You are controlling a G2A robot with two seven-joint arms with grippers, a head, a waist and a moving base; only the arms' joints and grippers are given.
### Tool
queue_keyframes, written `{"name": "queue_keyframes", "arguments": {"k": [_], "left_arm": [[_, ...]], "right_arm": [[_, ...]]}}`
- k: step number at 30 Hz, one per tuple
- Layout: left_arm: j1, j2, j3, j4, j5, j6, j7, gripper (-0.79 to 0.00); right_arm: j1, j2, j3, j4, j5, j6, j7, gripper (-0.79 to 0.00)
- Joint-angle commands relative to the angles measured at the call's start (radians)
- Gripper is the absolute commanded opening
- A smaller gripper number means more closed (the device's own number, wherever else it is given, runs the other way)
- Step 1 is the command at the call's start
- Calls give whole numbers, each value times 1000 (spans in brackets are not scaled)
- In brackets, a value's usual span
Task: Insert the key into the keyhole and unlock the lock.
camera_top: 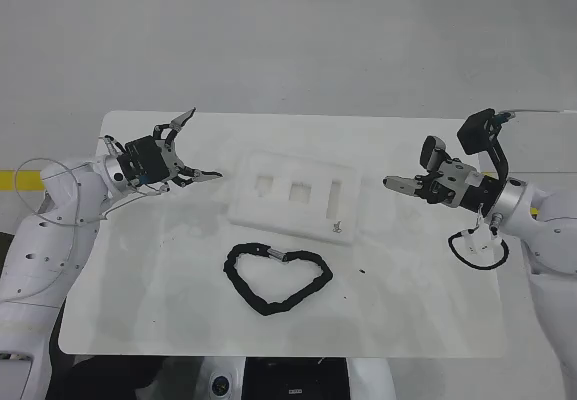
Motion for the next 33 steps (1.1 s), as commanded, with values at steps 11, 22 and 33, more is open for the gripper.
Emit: {"name": "queue_keyframes", "arguments": {"k": [11,22,33], "left_arm": [[0,0,0,0,0,0,0,0],[0,0,0,0,0,0,0,0],[0,0,0,0,0,0,0,0]], "right_arm": [[12,1,-54,-21,-7,75,57,0],[136,-10,-242,-11,32,261,215,0],[202,-30,-409,39,20,445,267,0]]}}
